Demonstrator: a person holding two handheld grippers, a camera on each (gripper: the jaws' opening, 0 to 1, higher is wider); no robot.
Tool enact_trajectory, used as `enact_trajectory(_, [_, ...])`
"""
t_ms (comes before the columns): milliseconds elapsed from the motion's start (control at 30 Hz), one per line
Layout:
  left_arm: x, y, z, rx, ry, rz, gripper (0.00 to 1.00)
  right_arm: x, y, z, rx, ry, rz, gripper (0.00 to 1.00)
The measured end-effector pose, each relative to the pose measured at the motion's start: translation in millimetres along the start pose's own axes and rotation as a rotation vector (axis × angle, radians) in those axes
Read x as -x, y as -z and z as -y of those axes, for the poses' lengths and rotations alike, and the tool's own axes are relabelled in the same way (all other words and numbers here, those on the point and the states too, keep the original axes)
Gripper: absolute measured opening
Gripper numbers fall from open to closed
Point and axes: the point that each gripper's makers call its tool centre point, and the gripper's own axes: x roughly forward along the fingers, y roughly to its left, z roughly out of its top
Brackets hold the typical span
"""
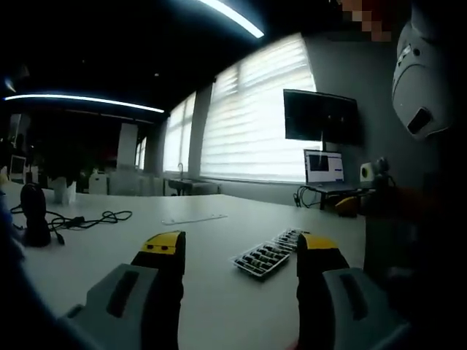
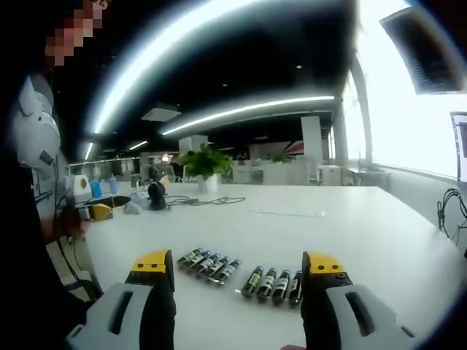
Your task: Grip medicine bottles put into box
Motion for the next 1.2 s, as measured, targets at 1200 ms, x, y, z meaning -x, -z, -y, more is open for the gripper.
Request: enact_trajectory(1200, [7, -5.8, -7.9, -0.014, -0.038, 0.007, 0.57, 8, -3.0, 19, -0.026, 0.040, 0.017, 0.66])
